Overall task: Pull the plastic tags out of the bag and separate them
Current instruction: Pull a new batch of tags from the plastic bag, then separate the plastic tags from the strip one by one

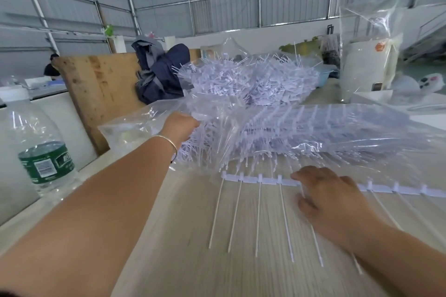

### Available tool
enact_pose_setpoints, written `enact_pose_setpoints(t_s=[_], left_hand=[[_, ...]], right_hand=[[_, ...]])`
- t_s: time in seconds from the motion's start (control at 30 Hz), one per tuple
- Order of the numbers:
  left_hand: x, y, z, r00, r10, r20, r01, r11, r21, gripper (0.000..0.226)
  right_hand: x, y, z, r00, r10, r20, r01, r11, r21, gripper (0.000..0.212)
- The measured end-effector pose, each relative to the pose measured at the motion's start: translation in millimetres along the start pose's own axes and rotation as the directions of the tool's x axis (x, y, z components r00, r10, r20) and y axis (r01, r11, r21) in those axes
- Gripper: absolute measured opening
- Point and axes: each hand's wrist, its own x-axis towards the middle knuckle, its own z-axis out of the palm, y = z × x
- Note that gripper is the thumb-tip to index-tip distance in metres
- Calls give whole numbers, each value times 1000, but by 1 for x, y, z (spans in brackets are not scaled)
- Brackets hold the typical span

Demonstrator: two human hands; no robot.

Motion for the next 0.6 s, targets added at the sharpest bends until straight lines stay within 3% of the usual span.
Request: enact_pose_setpoints(t_s=[0.3,0.47,0.6], left_hand=[[-55,-1,9,974,215,-73,-219,974,-56,12],[-110,3,16,887,417,-196,-430,903,-21,30],[-154,11,21,816,566,-114,-576,814,-79,25]], right_hand=[[4,8,11,996,79,26,-79,997,-21,41],[-1,3,-8,986,122,115,-137,982,128,28],[-6,-2,-26,970,109,216,-135,985,109,7]])
